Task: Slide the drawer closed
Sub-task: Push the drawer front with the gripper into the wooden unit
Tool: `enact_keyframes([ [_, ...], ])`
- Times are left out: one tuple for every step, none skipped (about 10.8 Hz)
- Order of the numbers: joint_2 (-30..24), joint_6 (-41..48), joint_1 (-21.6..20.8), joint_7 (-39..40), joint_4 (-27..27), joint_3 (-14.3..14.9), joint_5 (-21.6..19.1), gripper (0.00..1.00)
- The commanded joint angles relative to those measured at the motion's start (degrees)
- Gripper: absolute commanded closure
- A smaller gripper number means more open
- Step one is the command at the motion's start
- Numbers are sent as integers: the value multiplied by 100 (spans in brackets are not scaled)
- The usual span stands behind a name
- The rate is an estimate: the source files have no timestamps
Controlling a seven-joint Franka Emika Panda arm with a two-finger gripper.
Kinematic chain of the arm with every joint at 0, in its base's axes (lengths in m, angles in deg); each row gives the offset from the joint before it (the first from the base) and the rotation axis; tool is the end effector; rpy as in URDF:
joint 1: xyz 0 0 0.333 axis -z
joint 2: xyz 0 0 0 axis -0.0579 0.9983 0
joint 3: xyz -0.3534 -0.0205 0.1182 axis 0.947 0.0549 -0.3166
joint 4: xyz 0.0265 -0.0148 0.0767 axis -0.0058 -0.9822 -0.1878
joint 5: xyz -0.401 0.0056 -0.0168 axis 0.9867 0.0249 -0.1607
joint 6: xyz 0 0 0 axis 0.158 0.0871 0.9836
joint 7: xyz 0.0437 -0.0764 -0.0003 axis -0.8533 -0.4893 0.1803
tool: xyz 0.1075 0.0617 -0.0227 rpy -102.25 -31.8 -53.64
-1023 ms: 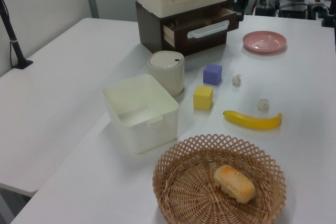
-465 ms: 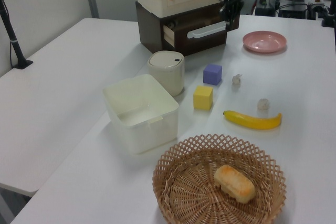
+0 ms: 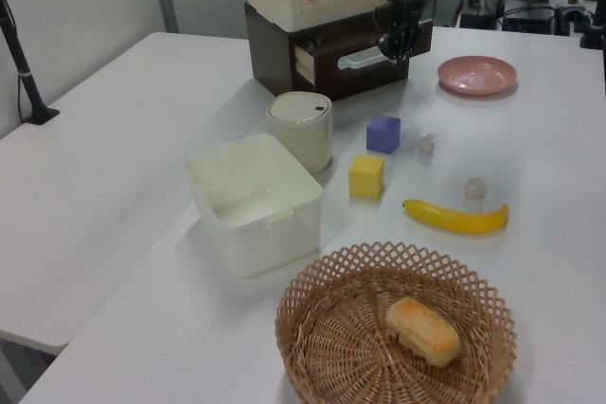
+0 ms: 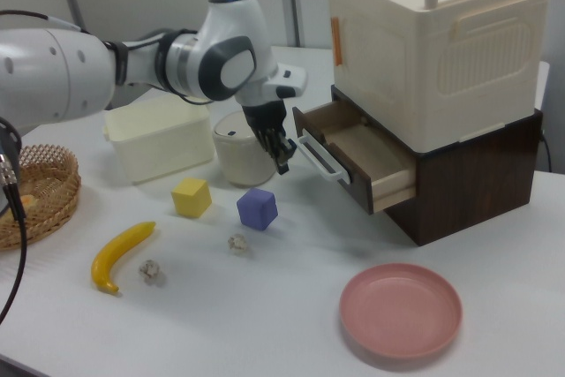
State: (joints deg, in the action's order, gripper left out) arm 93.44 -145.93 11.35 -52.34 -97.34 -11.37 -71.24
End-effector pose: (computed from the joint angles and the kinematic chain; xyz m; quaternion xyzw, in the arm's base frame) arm 0.7105 -0.1044 0.4805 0.9704 -0.2296 0.0726 0.0169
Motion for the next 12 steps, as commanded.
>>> enact_keyframes([
  [262,-500,-38,-158,-12,161,145,100],
  [332,-649,-38,-167,-3,197,146,100],
  [403,-842,-38,-167,-3,206,146,100],
  [490,-948,-38,-176,-3,241,146,100],
  [526,-1010,-55,-202,5,285,146,100],
  [570,-1063,-47,-307,14,294,163,100],
  [605,-1151,-38,-325,75,294,163,100],
  [684,-1186,-38,-334,137,311,163,100],
  [702,-1195,-47,-334,198,407,155,100],
  [780,-1204,-47,-334,225,443,155,100],
  [833,-1291,-38,-334,330,452,155,100],
  [938,-1510,-47,-395,365,539,146,100],
])
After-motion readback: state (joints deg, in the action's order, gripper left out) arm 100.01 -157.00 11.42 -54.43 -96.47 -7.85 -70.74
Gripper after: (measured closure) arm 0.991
